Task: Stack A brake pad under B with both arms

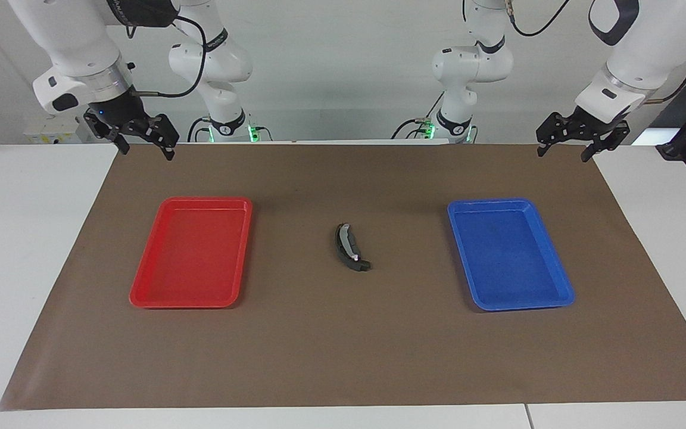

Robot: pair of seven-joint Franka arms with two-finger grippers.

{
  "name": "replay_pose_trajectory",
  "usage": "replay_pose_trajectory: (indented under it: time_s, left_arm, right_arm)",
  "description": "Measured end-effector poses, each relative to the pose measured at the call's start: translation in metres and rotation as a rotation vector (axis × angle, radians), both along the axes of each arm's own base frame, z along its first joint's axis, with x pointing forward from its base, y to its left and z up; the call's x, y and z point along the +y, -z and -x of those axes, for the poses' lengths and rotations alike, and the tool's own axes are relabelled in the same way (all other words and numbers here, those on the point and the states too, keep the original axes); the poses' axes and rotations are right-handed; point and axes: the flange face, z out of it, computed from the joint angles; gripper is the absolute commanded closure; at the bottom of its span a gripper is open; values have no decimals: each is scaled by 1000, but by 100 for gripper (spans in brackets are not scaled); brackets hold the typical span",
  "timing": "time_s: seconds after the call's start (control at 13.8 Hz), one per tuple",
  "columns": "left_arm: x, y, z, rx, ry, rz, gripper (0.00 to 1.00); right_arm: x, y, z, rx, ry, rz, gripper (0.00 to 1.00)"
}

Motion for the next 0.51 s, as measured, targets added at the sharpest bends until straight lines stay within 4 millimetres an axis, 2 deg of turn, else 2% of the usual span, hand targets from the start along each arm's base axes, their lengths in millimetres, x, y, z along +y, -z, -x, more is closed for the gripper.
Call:
replay_pose_trajectory:
  time_s: [0.51]
  left_arm:
    - [0, 0, 0, 0, 0, 0, 0]
  right_arm:
    - [7, 0, 0, 1, -50, 26, 0]
